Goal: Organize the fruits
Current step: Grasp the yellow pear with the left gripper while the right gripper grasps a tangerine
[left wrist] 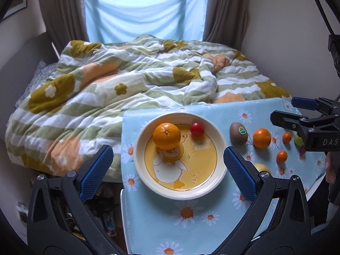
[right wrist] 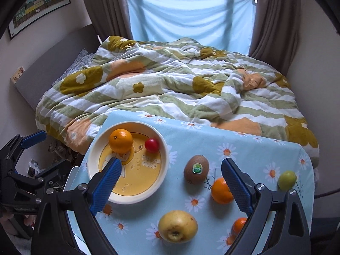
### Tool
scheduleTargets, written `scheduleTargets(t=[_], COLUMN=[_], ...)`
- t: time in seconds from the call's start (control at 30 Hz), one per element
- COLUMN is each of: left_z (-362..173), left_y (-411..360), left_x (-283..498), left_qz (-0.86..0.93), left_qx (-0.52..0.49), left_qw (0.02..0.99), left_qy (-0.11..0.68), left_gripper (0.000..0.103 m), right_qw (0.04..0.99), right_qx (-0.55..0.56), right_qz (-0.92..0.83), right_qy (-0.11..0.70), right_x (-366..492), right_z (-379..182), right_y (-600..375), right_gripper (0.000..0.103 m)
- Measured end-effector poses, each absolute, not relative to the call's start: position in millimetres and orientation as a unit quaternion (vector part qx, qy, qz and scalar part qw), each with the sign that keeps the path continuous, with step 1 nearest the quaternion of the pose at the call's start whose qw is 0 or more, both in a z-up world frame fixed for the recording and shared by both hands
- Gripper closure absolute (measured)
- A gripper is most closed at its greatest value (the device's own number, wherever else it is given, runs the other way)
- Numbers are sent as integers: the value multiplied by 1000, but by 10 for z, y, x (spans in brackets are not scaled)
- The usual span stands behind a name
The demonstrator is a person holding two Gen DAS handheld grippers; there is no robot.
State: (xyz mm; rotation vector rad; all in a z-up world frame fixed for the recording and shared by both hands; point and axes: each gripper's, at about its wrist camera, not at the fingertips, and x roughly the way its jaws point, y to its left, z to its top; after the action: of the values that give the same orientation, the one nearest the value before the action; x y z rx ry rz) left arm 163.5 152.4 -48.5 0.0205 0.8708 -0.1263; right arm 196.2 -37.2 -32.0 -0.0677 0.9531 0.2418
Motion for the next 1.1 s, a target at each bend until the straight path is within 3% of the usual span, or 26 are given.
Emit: scheduleTargets(t=[0.53, 1.1], left_z=[-595, -1445], left_y=[737, -265], left_x=[1382, 1149], left_qz=[-32, -27], left_qx=[-37, -10], left_qw=[895, 888], left_qy=[442, 459], left_gripper=[0, 0], right_qw=[884, 860], right_qx=[-33, -66], right_qz=[95, 180], right_qy=[457, 472], right_x=[1459, 1322], right_z=[-368, -1265], right_y=[-1528, -2148], right_gripper=[9, 9])
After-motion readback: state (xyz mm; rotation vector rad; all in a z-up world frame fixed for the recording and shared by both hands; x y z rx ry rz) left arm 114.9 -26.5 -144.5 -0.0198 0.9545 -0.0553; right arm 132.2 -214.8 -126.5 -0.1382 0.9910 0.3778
